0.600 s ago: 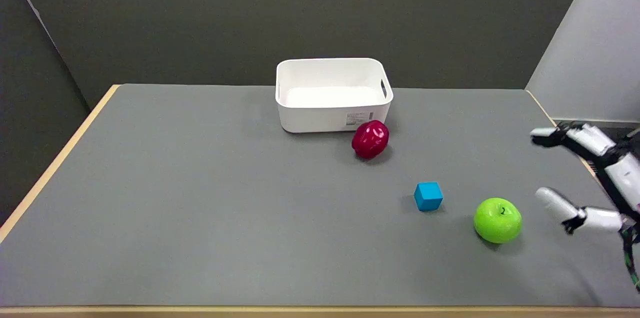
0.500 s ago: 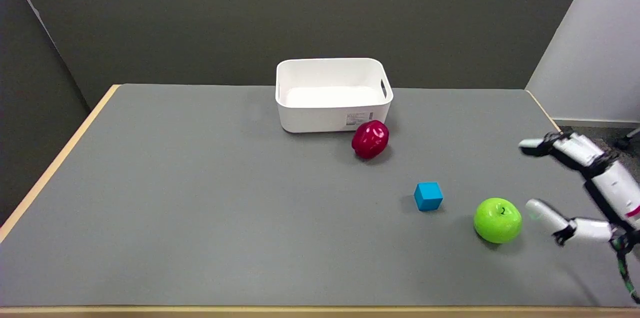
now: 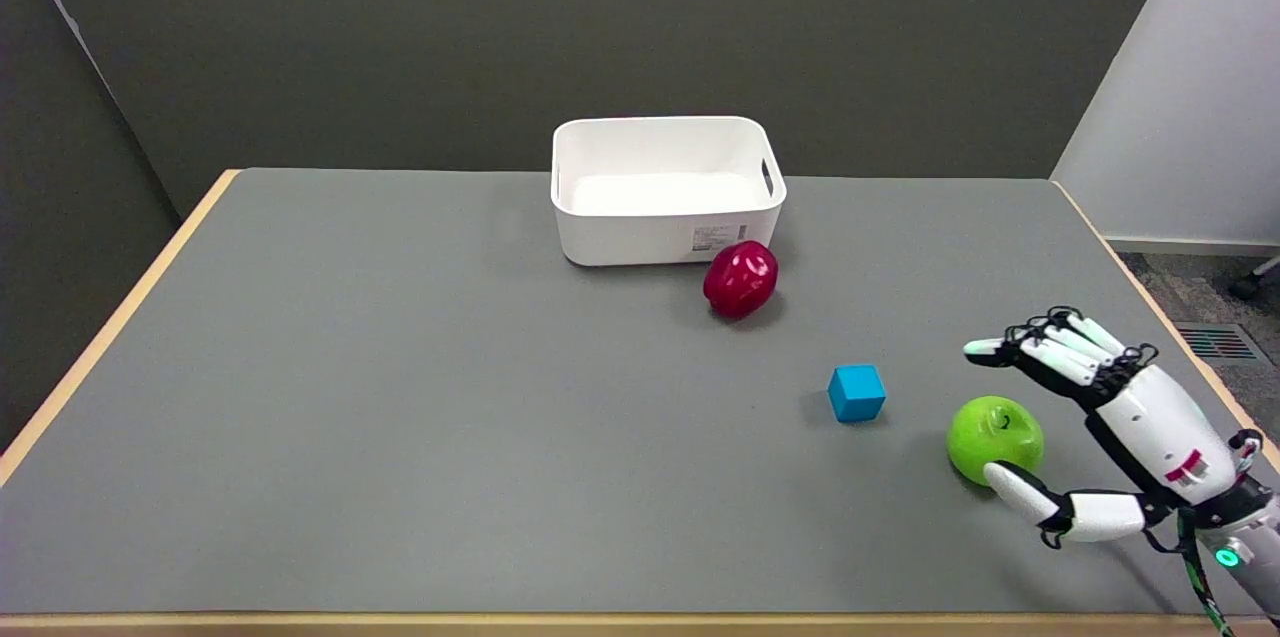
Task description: Pick up the green apple.
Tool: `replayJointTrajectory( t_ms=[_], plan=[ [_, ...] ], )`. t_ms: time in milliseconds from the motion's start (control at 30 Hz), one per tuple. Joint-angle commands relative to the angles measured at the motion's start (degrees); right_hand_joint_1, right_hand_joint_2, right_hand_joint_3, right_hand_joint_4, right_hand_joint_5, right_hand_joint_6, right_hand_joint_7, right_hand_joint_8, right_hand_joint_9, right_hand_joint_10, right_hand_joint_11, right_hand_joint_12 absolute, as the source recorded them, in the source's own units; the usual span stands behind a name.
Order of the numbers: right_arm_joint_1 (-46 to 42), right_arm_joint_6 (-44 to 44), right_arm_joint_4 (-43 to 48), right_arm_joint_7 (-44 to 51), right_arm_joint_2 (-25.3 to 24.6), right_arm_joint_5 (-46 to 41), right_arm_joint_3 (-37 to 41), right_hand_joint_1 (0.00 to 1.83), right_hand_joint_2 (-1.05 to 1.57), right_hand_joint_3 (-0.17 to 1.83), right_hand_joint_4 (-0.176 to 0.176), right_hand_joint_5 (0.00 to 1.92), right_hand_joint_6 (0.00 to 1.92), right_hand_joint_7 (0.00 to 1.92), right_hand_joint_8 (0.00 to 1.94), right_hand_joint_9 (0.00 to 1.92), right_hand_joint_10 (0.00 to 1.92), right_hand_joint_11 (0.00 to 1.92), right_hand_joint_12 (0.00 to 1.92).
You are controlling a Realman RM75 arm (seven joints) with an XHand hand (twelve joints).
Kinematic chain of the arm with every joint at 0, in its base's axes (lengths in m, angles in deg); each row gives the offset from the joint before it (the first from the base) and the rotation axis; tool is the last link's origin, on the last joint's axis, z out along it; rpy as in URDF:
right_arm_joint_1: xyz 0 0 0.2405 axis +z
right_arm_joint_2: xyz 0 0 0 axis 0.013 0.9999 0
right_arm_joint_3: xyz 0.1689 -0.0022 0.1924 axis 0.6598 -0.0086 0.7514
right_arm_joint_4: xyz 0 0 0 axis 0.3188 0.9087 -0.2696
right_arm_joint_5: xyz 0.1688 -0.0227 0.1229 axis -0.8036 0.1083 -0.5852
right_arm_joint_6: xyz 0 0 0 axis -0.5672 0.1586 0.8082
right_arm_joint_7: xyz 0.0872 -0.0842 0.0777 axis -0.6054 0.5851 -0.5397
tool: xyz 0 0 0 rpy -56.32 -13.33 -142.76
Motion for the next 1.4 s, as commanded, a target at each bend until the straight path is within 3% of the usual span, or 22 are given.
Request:
replayJointTrajectory(
  t_ms=[33, 400, 1233, 1400],
  plan=[
    [2.66, 9.55, 3.83, 4.07, 0.83, 3.28, -0.62, 0.4, 0.62, 0.82, 0.041, 0.35, 0.65, 0.51, 0.58, 0.35, 1.02, 0.16, 1.38],
    [2.39, 15.84, 4.1, 1.9, 0.49, 1.72, -0.49, 0.4, 0.62, 0.82, 0.042, 0.35, 0.65, 0.51, 0.58, 0.34, 1.01, 0.16, 1.38],
    [-0.22, 15.44, 0.8, 2.38, -1.58, -1.1, -2.87, 0.4, 0.62, 0.82, 0.04, 0.35, 0.63, 0.49, 0.55, 0.33, 1.0, 0.15, 1.36],
    [-0.04, 15.36, 0.62, 2.38, -1.4, -0.45, -2.95, 0.52, 0.63, 0.85, 0.04, 0.35, 0.63, 0.49, 0.55, 0.33, 0.99, 0.16, 1.37]
  ],
)
